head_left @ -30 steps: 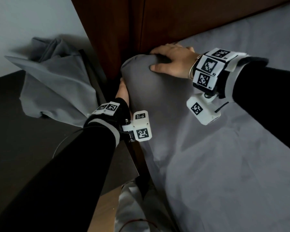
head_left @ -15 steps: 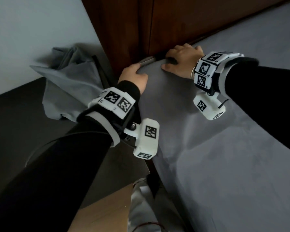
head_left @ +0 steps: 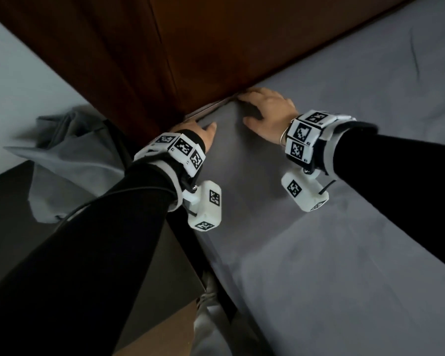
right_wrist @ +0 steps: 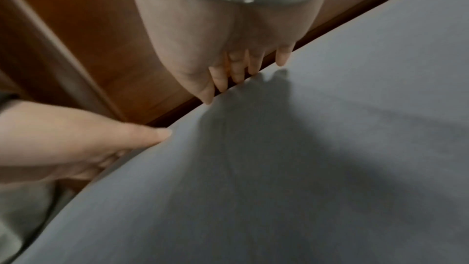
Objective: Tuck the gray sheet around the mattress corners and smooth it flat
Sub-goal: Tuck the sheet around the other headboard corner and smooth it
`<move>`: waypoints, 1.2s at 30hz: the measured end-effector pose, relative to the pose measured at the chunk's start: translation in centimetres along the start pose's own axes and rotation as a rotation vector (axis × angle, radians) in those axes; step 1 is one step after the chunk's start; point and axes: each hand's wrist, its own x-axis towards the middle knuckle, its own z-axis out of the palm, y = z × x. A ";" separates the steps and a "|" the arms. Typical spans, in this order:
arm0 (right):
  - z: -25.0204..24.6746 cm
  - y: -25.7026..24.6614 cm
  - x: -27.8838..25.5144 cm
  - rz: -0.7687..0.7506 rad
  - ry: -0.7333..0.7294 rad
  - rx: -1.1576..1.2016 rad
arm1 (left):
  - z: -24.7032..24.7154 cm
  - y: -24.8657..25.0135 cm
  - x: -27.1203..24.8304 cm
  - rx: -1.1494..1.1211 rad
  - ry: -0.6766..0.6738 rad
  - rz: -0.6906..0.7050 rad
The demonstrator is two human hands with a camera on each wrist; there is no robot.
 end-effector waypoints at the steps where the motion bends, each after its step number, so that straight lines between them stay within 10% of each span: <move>1: -0.6 0.8 0.0 0.042 0.018 0.019 | -0.4 0.5 -0.4 0.047 0.002 0.004; 10: -4.8 8.8 0.3 0.216 -0.034 0.034 | -0.2 10.2 -1.6 0.154 0.033 0.403; 18: -5.2 12.6 0.6 0.109 -0.200 0.152 | 0.4 14.5 1.0 0.274 -0.040 0.149; 28: -9.9 18.8 0.6 0.323 0.013 0.191 | -0.1 24.7 0.7 0.310 -0.043 0.556; 36: -9.7 22.2 -1.6 0.437 0.025 0.169 | 3.2 24.5 3.0 0.396 -0.109 0.537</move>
